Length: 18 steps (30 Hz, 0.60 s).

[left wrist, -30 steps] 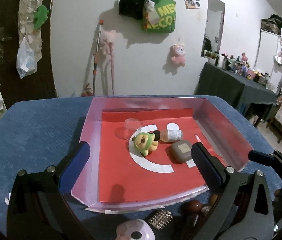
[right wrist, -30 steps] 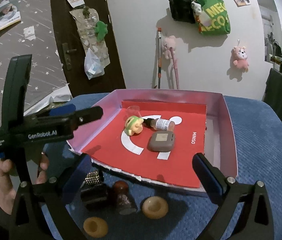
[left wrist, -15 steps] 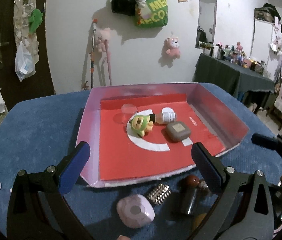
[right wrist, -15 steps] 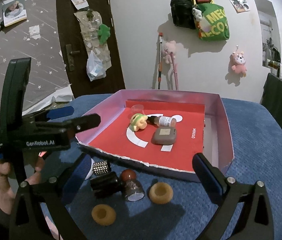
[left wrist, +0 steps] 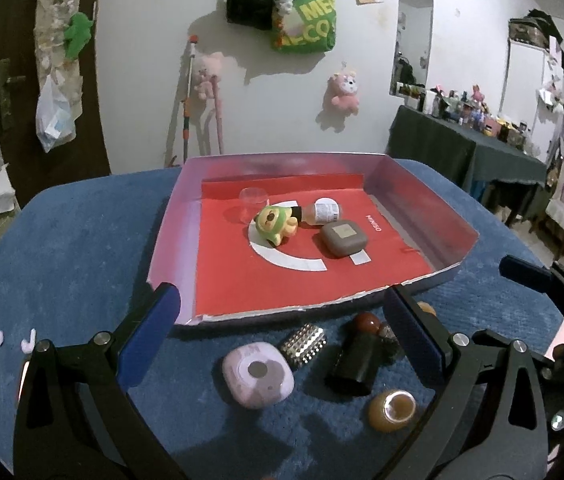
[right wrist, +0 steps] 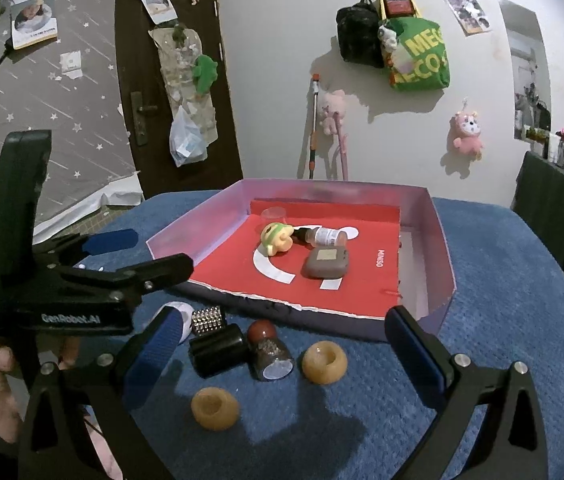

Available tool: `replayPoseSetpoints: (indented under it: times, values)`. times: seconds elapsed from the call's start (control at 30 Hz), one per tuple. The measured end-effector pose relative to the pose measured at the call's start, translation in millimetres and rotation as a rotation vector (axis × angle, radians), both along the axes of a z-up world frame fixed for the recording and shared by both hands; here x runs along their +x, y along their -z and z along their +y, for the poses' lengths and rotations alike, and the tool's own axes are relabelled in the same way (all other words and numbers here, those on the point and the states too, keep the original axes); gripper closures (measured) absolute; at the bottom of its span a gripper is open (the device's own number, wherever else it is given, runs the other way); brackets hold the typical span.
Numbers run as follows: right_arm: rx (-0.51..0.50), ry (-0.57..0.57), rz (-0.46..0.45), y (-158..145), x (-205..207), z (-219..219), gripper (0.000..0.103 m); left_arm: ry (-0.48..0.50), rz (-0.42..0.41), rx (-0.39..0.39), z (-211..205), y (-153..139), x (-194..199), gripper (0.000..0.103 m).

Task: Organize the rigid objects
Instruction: 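Withdraw both open tools from the box toward the objects on the table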

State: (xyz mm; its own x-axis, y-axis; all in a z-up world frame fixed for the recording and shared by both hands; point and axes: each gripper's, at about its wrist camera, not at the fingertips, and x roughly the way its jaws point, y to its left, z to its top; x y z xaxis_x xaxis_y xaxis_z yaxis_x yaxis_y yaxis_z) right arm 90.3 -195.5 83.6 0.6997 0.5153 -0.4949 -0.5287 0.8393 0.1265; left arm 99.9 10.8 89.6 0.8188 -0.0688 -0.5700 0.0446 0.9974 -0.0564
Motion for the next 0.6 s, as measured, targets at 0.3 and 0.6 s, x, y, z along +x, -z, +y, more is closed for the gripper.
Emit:
replayPoseSetpoints:
  times: [0.3,0.6]
  values:
    - [0.014,0.005,0.002,1.9,-13.6,-6.1,0.000,-0.001,0.013,-0.029,4.1,6.9,-18.4,0.000]
    - [0.019,0.010,0.002,1.4,-25.1,-9.0,0.000,0.009,0.038,-0.065,5.3,18.6,-31.2,0.000]
